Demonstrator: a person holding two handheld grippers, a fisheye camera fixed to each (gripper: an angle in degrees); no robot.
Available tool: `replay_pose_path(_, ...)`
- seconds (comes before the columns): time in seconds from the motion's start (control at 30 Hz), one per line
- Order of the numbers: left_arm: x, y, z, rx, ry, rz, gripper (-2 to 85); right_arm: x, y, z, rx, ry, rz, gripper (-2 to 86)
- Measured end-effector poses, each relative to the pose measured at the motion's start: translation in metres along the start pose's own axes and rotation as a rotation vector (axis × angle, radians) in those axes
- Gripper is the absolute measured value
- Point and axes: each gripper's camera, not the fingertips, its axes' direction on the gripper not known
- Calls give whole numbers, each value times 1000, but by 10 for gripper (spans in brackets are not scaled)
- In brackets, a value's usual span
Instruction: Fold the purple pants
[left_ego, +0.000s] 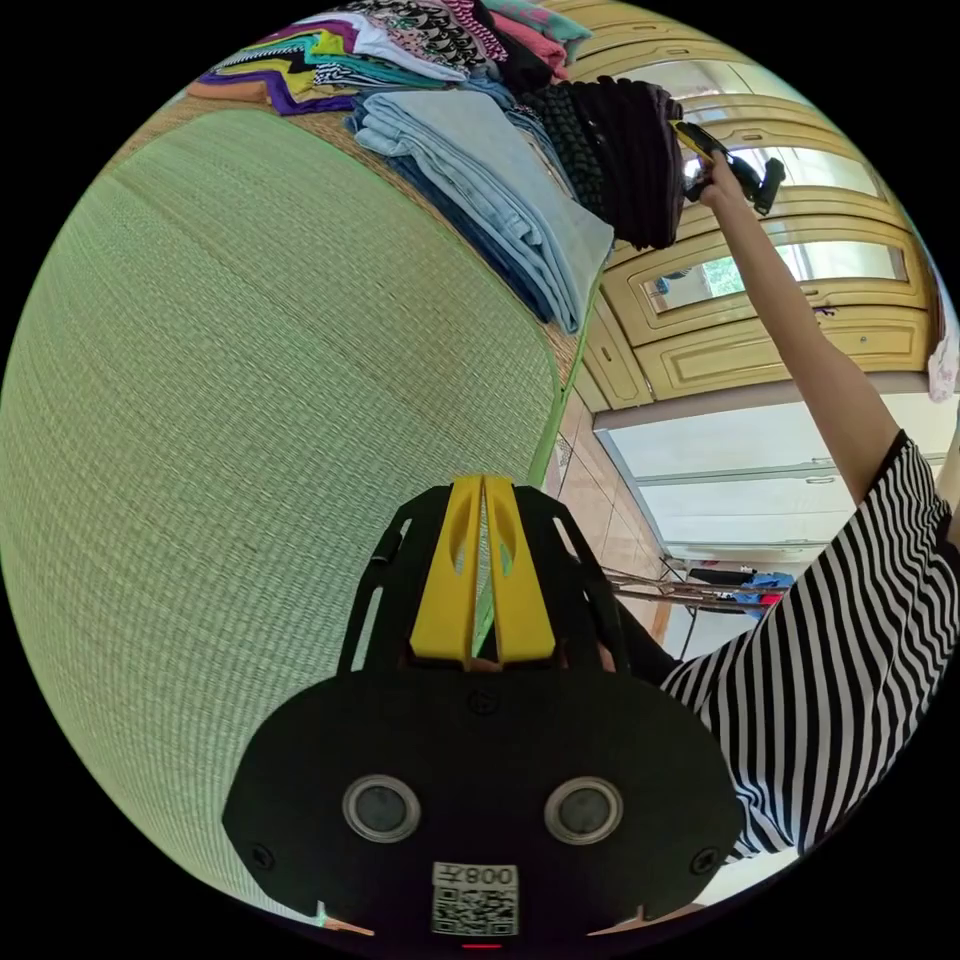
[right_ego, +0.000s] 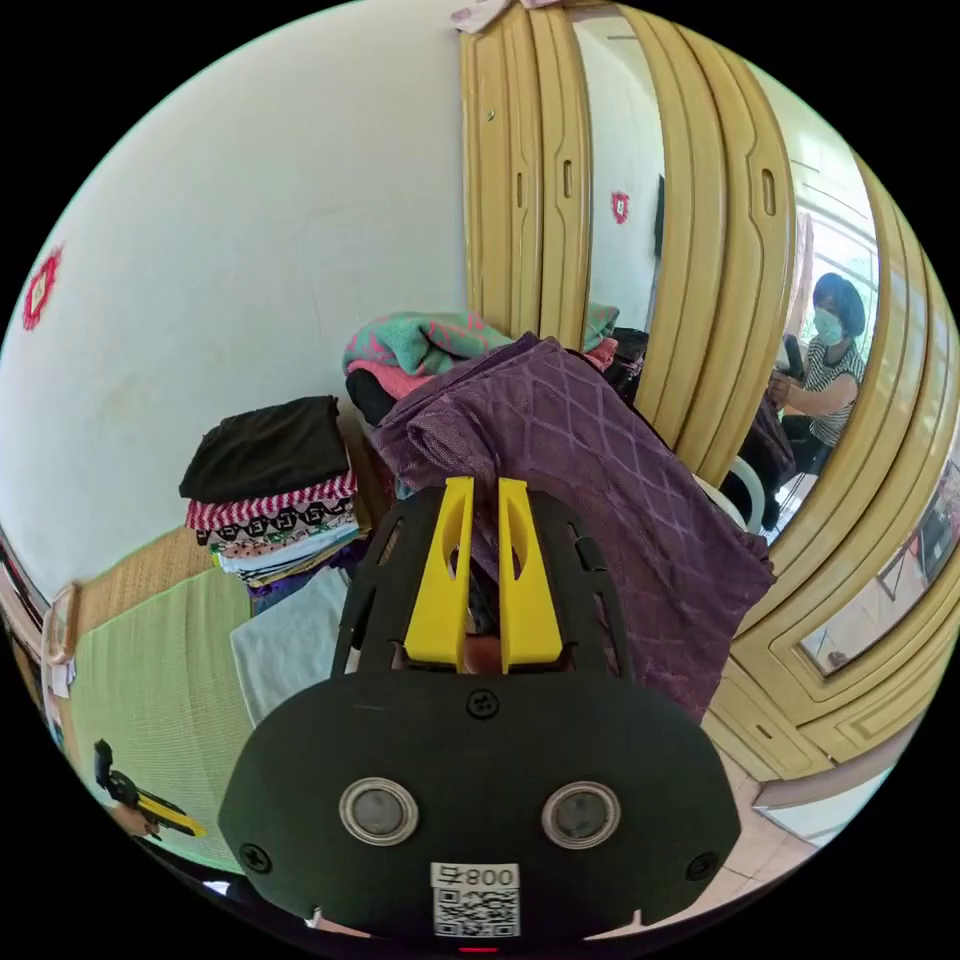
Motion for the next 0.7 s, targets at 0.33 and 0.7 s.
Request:
replay_pose_path(0.33, 26, 172, -47, 120, 67, -25, 1, -4, 44, -126, 217, -367, 23, 24)
replay_pose_path(0.7, 66, 399, -133, 371, 84, -54, 2, -132, 66, -240, 300, -821, -195, 22)
